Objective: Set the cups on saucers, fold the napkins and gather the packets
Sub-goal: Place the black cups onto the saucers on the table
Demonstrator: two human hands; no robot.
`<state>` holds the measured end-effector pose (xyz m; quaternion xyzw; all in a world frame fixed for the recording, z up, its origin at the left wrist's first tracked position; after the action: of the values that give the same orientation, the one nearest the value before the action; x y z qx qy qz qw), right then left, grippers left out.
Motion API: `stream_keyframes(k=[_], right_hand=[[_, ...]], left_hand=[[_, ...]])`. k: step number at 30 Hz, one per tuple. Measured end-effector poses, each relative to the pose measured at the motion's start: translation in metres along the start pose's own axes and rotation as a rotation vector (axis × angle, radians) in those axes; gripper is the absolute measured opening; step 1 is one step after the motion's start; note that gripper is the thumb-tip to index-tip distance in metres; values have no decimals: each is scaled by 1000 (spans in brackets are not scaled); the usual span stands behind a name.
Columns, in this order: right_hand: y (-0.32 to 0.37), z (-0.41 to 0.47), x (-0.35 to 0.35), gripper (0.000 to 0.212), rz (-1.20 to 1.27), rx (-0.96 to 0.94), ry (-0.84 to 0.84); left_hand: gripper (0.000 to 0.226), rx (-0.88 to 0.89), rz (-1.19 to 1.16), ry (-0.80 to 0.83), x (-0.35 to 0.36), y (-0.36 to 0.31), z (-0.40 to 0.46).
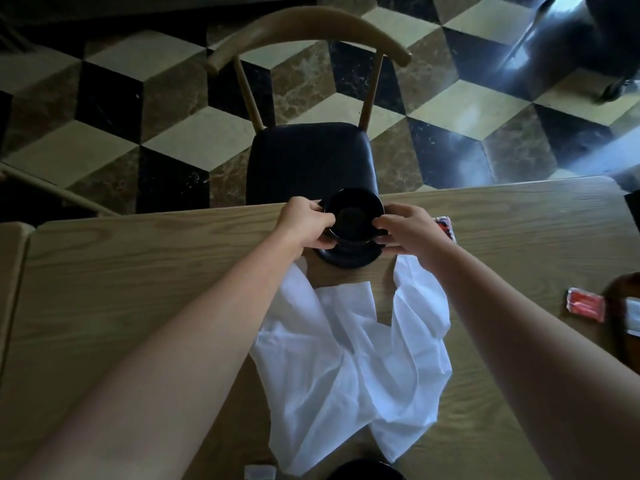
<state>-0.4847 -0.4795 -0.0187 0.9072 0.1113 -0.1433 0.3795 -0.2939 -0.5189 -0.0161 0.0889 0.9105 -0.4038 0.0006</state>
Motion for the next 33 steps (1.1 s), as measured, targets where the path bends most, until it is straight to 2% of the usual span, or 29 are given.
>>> stream_keyframes(k=[4, 8, 13, 23, 27, 33], right_hand=[[-8, 1, 3, 25, 4, 29, -5], [-10, 0, 6, 22, 17, 27, 6], [-9, 3, 9, 18, 4, 13, -1], [-19, 11, 12, 23, 38, 9, -56], [-21, 13, 11, 16, 2, -28, -131], [-19, 14, 8, 17, -11, -42, -131]], left_hand=[[6, -19, 60, -27, 1, 3, 3], [14, -37, 63, -38, -2, 9, 5], [7, -38, 65, -49, -2, 11, 6], [9, -57, 37, -29, -2, 13, 10], [15, -67, 29, -2, -2, 13, 12], [30, -70, -17, 0, -1, 22, 16]])
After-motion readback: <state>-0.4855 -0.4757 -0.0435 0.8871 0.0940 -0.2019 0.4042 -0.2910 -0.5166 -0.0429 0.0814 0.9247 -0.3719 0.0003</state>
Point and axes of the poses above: each hand's wrist, its own z-axis towards the middle knuckle, its own x-axis out of the palm, y = z × x, the point moved 4 cm from there along z, towards the middle knuckle, and after that the axes turned 8 degrees about -z, right-handed, at the moved point
